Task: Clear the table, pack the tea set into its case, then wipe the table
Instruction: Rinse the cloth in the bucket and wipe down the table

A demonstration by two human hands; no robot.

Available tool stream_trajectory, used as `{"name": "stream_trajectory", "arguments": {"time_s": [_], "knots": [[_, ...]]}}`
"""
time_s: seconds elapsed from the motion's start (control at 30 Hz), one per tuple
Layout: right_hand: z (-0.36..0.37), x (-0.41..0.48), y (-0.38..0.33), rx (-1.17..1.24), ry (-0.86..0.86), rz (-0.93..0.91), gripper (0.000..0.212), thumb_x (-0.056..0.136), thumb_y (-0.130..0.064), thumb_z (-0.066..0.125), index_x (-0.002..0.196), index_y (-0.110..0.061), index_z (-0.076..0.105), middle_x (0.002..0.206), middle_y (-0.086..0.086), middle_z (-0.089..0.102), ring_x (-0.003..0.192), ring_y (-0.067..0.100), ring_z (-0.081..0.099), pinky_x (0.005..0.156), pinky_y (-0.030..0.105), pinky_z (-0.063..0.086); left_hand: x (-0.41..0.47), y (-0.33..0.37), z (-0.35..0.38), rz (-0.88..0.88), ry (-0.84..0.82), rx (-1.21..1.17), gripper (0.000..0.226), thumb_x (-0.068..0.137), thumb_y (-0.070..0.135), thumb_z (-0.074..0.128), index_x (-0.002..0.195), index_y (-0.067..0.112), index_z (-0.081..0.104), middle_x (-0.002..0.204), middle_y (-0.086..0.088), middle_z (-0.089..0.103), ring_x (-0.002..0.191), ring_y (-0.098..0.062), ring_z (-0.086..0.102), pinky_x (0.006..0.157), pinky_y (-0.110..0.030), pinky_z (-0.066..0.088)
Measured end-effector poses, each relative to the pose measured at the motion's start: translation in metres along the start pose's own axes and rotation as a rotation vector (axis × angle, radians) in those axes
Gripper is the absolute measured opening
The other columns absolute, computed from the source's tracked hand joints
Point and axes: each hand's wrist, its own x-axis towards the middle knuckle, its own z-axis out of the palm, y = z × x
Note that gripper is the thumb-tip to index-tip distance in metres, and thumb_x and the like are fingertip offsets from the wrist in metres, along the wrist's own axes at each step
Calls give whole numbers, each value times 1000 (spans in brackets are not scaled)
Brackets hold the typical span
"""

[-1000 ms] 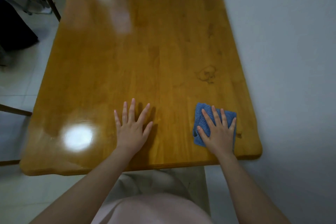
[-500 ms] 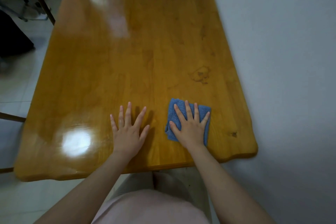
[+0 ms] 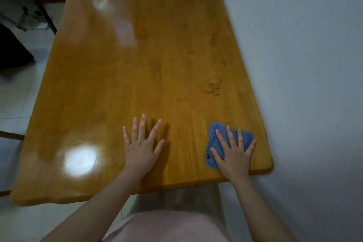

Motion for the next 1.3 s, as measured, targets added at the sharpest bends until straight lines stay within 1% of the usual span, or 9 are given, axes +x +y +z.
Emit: {"name": "stream_trajectory", "arguments": {"time_s": [0.13,0.23,0.37,0.43,0.53,0.67,0.8,1.0,1.3], "knots": [[-3,6,18,3,-23,13,68,92,-72,12,151,-42,25,160,-3,23,149,34,12,110,72,5,9,23,1,-15,9,-30,67,89,69,4,151,45,-2,162,-5,-13,146,-28,-20,114,-56,-15],[-4,13,26,19,-30,-20,68,91,-72,16,151,-41,24,160,-2,23,148,34,13,111,71,5,18,44,0,-31,-4,-41,67,87,69,0,150,46,-6,161,-4,-16,145,-28,-22,114,-56,-16],[-4,19,29,26,-38,-39,69,90,-72,21,152,-41,22,161,0,22,148,35,13,112,70,4,31,67,1,-60,1,-61,68,87,68,0,150,45,-5,161,-5,-16,146,-28,-21,114,-57,-13],[-4,26,31,22,-40,-71,69,90,-72,23,152,-41,21,161,0,20,149,36,12,112,70,3,39,77,6,-82,16,-71,67,88,68,2,150,45,-3,162,-5,-13,147,-28,-18,115,-57,-11],[-5,45,30,19,-37,-126,69,90,-71,24,152,-42,19,162,-1,19,149,35,12,111,71,4,49,90,11,-106,57,-88,66,89,66,9,151,44,5,162,-6,-4,148,-29,-10,115,-59,-7],[-8,76,26,32,-27,-180,69,91,-72,26,153,-43,15,162,-2,16,149,34,9,112,70,2,61,103,13,-84,83,-91,65,91,65,14,152,42,10,162,-8,1,148,-30,-6,115,-60,-3],[-10,104,23,44,-5,-230,69,91,-71,27,153,-43,16,162,-1,16,149,33,9,113,68,1,76,105,11,-110,111,-85,64,91,64,17,152,42,12,162,-8,3,149,-31,-4,114,-60,-2],[-13,146,10,35,5,-294,69,91,-73,23,153,-44,13,163,-3,11,150,31,3,113,67,0,108,100,6,-123,173,-72,63,91,61,26,150,41,21,162,-8,9,148,-33,4,114,-62,3],[-23,215,-16,2,-17,-319,70,90,-74,16,152,-46,7,164,-5,3,150,29,-5,113,66,-4,140,92,-4,-146,199,-59,64,91,61,23,151,40,19,162,-10,8,148,-34,3,113,-61,1]]}}
